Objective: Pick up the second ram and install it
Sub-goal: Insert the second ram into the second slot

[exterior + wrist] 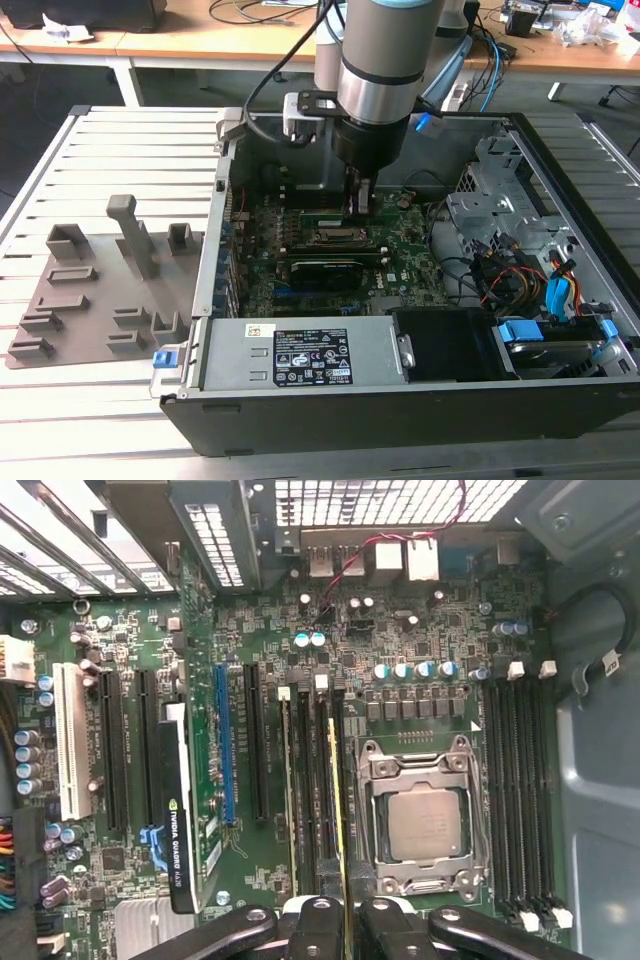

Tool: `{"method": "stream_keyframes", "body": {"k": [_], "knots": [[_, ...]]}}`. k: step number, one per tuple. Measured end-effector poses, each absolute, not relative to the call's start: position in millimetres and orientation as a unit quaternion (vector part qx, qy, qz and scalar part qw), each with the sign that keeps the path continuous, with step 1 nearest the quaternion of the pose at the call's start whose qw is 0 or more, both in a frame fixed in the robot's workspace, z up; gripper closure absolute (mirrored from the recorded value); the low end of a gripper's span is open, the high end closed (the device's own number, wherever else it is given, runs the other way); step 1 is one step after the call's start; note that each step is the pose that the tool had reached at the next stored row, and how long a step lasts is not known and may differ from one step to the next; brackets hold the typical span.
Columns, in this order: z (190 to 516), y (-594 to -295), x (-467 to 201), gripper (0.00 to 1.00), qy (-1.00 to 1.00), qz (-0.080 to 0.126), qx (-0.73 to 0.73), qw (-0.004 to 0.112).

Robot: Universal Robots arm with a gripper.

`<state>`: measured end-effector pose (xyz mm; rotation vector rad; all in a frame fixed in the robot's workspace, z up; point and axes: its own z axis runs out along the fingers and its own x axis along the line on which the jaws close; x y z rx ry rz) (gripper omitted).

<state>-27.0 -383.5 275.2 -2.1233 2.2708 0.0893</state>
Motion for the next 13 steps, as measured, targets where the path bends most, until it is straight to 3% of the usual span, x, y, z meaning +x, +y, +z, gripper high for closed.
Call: {"method": "stream_keyframes", "body": {"k": [13], "knots": [[246, -386, -37, 0.86, 0.741, 0.028, -0.671, 0.015]]}}
